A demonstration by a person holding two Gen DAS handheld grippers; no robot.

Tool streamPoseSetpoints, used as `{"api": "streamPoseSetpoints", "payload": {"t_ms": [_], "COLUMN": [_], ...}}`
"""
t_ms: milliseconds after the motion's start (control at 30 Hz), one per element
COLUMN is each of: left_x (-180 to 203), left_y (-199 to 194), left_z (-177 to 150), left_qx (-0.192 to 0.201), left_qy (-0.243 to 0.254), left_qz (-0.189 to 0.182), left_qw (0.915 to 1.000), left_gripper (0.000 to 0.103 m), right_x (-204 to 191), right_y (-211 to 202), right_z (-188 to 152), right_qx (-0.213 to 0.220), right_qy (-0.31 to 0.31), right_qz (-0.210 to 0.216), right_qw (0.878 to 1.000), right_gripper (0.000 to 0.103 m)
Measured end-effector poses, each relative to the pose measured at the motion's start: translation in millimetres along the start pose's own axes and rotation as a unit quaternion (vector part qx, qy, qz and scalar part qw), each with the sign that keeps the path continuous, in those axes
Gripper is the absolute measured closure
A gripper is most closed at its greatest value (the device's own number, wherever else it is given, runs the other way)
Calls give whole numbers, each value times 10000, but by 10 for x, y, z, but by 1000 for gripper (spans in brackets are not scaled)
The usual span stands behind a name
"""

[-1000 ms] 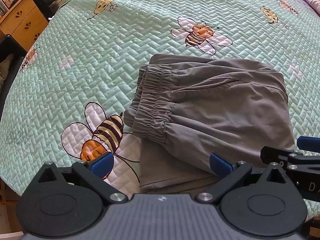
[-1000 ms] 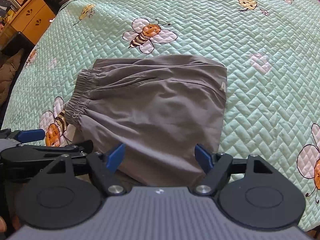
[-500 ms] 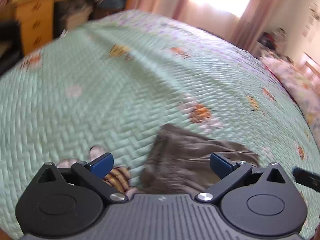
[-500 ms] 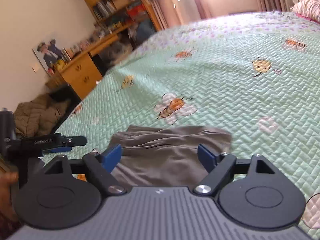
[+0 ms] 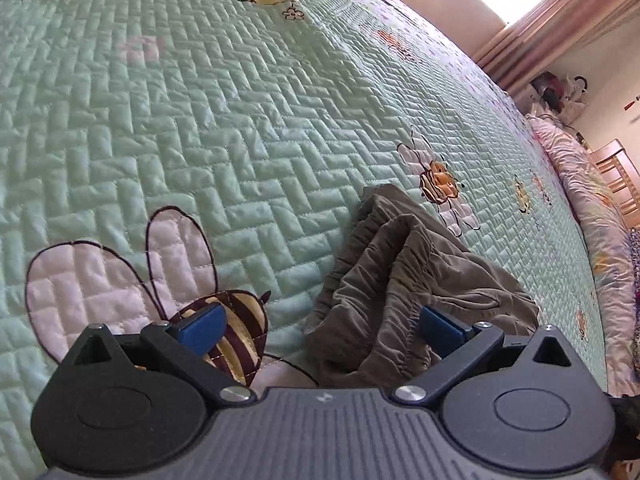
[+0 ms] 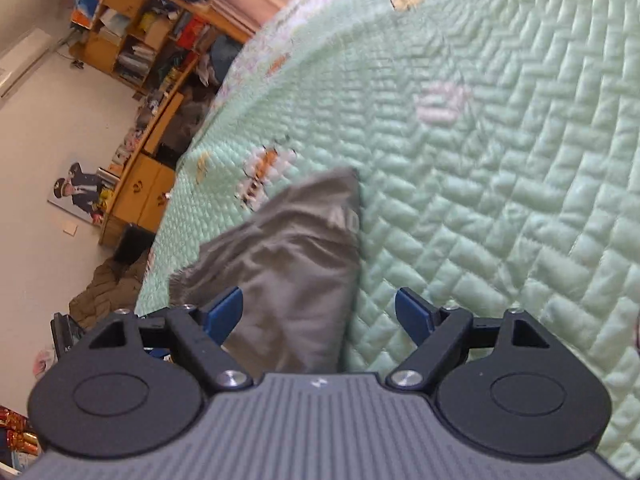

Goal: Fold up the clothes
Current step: 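Close the left tool on the trouser waistband while the right tool grips the bundle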

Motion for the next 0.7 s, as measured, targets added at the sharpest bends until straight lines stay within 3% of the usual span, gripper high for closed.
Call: {"api": "streamPoseSetpoints", "payload": {"t_ms": [33,133,367,500,533,600,667,700], "left_x": [20,73,184,308,332,367,380,383], "left_y": [26,143,494,638,654,652,616,583], "left_z": [9,43,184,192,193,171,160,157], "left_qx": [-68,-291,-618,-680,-610,-495,-392,-355], "left_qy": [36,33,7,212,257,449,558,547], "left_qz": [-121,-395,-806,-916,-893,-657,-410,-380], "left_qw": [9999,9988,9948,9932,9938,9956,9968,9971], "left_gripper": [1,1,1,1,4,18,41,44], "right_x": [-7,-67,-298,-410,-408,-400,-327,-296], "right_y": [53,186,463,544,542,539,572,593], "right_z": [-16,25,164,187,185,184,169,150], "right_qx": [-107,-296,-712,-721,-686,-617,-586,-574], "right_qy": [-18,-102,-552,-621,-639,-664,-493,-402], "right_qz": [93,332,712,1027,1008,964,878,861], "right_qw": [9999,9990,9934,9902,9905,9912,9932,9938], "right_gripper": [18,12,12,13,17,35,77,80]}}
Point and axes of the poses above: each gripper's, at about its wrist camera, not at the fingertips, and y roughly the way its jaws point, x to its right, z to its top, the point moved 6 cm from there along y, roughly the way its jaws point, and after that the axes turned 15 degrees about -z, right-handed, at the moved point
